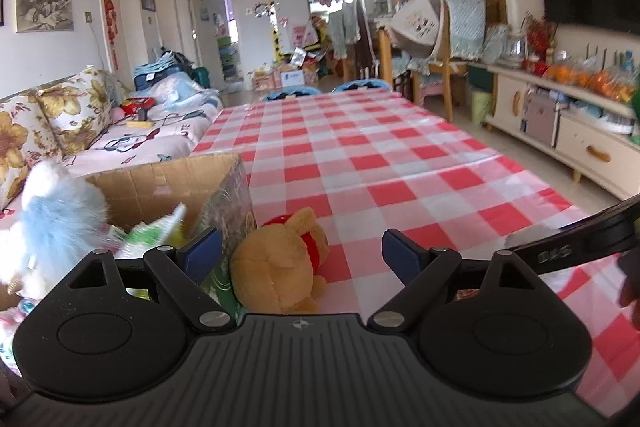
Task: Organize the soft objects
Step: 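Grasp the white fluffy pompom with the right tool while the left tool moves toward the brown teddy bear, then close the left tool on the brown teddy bear's head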
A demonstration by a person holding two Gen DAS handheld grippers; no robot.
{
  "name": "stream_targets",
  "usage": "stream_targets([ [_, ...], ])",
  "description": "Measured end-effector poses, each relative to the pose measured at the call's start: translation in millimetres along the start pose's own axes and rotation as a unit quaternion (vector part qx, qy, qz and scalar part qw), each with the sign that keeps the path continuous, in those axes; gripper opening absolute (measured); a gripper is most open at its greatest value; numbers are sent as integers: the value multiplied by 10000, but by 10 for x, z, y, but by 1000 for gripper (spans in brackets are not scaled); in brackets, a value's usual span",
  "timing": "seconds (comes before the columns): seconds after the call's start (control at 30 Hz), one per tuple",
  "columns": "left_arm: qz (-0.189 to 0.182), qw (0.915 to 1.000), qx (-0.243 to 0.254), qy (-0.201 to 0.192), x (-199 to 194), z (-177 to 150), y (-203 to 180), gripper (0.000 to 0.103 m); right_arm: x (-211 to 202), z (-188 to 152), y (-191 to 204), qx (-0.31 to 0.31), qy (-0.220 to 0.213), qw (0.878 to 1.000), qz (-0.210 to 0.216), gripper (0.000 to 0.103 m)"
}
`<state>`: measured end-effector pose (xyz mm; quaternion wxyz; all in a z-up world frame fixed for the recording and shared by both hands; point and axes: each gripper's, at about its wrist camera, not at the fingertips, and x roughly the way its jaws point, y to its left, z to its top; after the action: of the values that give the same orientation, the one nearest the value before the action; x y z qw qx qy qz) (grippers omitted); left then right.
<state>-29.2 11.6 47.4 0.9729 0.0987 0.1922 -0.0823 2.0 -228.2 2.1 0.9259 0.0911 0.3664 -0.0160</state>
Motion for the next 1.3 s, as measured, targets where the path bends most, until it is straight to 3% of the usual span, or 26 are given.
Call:
stream_targets([
  [0.17,242,9994,196,163,211,-59,-157,103,-66,37,-75,180,-98,9998,64,85],
  [0.33,590,9962,620,143,328,-143,-242,103,-127,90,-167,353,-229,9991,78,92],
  [0.5,741,9936,850,109,383,-163,-274,103,-159,127,-258,579,-294,9977,183,94],
  [0.67,595,9933,987,101,373,-141,-367,103,-169,137,-261,572,-314,9976,223,96],
  [0.97,777,9917,948,400,478,-185,-305,103,-177,152,-261,544,-310,9976,309,98],
  [1.07,544,9939,891,351,416,-180,-326,103,-171,151,-268,532,-295,9977,288,98],
  [1.2,-20,9935,1117,224,284,-184,-466,103,-177,161,-332,614,-312,9973,236,99],
  [1.3,-483,9937,981,261,201,-165,-482,103,-184,165,-387,694,-325,9968,211,99],
])
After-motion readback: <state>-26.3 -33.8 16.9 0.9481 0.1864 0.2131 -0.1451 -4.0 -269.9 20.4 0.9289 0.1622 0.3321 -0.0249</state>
